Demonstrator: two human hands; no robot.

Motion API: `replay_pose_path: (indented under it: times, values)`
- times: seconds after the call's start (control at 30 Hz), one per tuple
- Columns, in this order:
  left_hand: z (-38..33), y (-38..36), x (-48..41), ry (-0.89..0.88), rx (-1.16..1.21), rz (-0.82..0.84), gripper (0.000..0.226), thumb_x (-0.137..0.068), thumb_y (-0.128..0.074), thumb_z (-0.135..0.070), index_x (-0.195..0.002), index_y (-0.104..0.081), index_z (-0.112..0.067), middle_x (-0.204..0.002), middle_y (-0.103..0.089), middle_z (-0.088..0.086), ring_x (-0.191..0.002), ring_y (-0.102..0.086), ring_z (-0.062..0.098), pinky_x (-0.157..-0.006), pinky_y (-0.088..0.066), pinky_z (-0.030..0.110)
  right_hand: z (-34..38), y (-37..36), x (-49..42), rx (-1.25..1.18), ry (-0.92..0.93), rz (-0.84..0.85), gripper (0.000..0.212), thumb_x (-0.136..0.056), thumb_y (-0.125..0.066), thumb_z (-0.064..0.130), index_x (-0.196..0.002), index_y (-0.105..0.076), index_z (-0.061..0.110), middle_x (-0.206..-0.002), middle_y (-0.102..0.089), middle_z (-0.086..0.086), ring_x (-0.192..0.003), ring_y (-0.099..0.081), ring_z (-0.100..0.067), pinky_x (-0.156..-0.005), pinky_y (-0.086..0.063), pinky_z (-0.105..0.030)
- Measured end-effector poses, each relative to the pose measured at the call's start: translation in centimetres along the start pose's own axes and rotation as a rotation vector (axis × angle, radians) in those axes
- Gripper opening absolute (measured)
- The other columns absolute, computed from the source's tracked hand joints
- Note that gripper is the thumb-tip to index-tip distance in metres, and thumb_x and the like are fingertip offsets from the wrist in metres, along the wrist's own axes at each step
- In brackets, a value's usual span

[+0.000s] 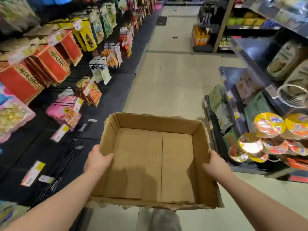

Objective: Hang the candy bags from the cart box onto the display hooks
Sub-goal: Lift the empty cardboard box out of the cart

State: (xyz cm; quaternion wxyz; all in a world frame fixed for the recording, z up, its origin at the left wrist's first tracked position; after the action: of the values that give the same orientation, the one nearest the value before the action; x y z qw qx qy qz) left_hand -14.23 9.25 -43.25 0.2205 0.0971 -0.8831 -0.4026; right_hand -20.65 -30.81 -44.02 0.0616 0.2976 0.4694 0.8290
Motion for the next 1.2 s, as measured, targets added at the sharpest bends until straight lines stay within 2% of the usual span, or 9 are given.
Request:
replay_pose_path:
  times: [0.1, 0.23, 0.47, 0.63, 0.73, 0.9, 1.03, 1.13, 1.2]
  values:
    - [-2.6, -2.5, -4.0, 0.066, -0.014, 0.028, 0.052, -0.087, -0.064, -0.033, -0.132, -0.044, -0.017, -0.099, -0.054, 0.001, -0.083, -0.050, 0.023, -0.067, -0.041, 0.034, 0.4, 0.3, -6.1, -0.028, -0.015, 0.064, 0.046, -0.088, -0.053, 0.022, -0.131, -0.039, 0.015, -0.109, -0.062, -0.006, -0.104, -0.062, -0.029, -0.091, -0.046, -0.038]
    - [-5.4, -6.0, -8.6, 0.150, -0.047, 0.051, 0.053, -0.087, -0.064, -0.032, -0.134, -0.043, -0.018, -0.093, -0.051, -0.001, -0.083, -0.051, 0.024, -0.071, -0.044, 0.036, 0.5, 0.1, -13.3, -0.039, -0.028, 0.155, 0.057, -0.090, -0.053, 0.025, -0.141, -0.030, 0.016, -0.121, -0.062, -0.010, -0.107, -0.061, -0.031, -0.075, -0.039, -0.028]
    - [-6.5, -12.6, -14.5, 0.262, -0.036, 0.080, 0.048, -0.086, -0.064, -0.030, -0.130, -0.047, -0.016, -0.090, -0.053, -0.002, -0.084, -0.053, 0.025, -0.074, -0.044, 0.037, -0.1, -2.8, -22.7, -0.068, -0.074, 0.247, 0.051, -0.091, -0.054, 0.022, -0.137, -0.035, 0.012, -0.123, -0.060, -0.013, -0.108, -0.060, -0.034, -0.089, -0.050, -0.040]
    - [-5.1, -17.6, -18.9, 0.353, -0.103, 0.137, 0.054, -0.089, -0.063, -0.029, -0.138, -0.042, -0.017, -0.120, -0.058, 0.014, -0.108, -0.055, 0.038, -0.085, -0.046, 0.044, -1.5, -7.3, -28.0, -0.097, -0.189, 0.363, 0.067, -0.092, -0.054, 0.021, -0.148, -0.019, 0.018, -0.141, -0.048, -0.011, -0.119, -0.054, -0.034, -0.091, -0.050, -0.043]
    - [-3.8, -21.2, -21.8, 0.361, -0.126, 0.167, 0.059, -0.089, -0.064, -0.027, -0.142, -0.041, -0.016, -0.131, -0.056, 0.016, -0.116, -0.053, 0.039, -0.094, -0.045, 0.047, -2.9, -10.3, -31.0, -0.139, -0.207, 0.396, 0.064, -0.087, -0.055, 0.017, -0.143, -0.024, 0.015, -0.132, -0.053, -0.011, -0.101, -0.055, -0.027, -0.076, -0.047, -0.035]
    - [-0.9, -28.3, -26.8, 0.398, -0.126, 0.234, 0.064, -0.090, -0.064, -0.030, -0.147, -0.035, -0.020, -0.139, -0.050, 0.015, -0.120, -0.052, 0.039, -0.098, -0.046, 0.050, -5.5, -15.7, -35.7, -0.225, -0.294, 0.419, 0.066, -0.088, -0.057, 0.016, -0.144, -0.022, 0.017, -0.131, -0.051, -0.008, -0.104, -0.055, -0.029, -0.080, -0.048, -0.035]
    - [2.3, -34.1, -30.9, 0.410, -0.098, 0.241, 0.059, -0.090, -0.064, -0.025, -0.143, -0.040, -0.019, -0.135, -0.054, 0.013, -0.116, -0.055, 0.036, -0.093, -0.049, 0.047, -7.8, -21.3, -39.4, -0.247, -0.413, 0.416, 0.057, -0.086, -0.055, 0.008, -0.136, -0.028, 0.010, -0.097, -0.050, -0.004, -0.088, -0.053, -0.026, -0.072, -0.050, -0.037]
    - [5.1, -37.7, -33.7, 0.404, -0.122, 0.251, 0.056, -0.092, -0.061, -0.026, -0.143, -0.039, -0.022, -0.136, -0.053, 0.011, -0.119, -0.054, 0.036, -0.099, -0.048, 0.052, -9.3, -25.7, -41.5, -0.328, -0.485, 0.407, 0.056, -0.086, -0.055, 0.005, -0.136, -0.031, 0.012, -0.099, -0.050, -0.003, -0.089, -0.055, -0.026, -0.070, -0.051, -0.038]
    - [7.4, -39.8, -35.3, 0.401, -0.133, 0.267, 0.056, -0.092, -0.059, -0.026, -0.144, -0.039, -0.024, -0.137, -0.053, 0.010, -0.120, -0.054, 0.037, -0.100, -0.047, 0.054, -10.0, -28.5, -42.8, -0.378, -0.507, 0.399, 0.057, -0.086, -0.055, 0.005, -0.138, -0.035, 0.013, -0.109, -0.052, -0.006, -0.097, -0.055, -0.029, -0.078, -0.054, -0.042]
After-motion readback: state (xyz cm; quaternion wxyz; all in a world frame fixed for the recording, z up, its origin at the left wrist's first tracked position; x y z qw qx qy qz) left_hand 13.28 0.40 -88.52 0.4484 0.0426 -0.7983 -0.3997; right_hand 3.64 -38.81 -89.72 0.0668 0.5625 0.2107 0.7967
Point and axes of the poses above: each hand's wrist, its own x-axis away from the middle knuckle, its own y-axis out of the back of the hand, z = x × y, the point moved 5 cm from there along -x, towards the middle knuckle
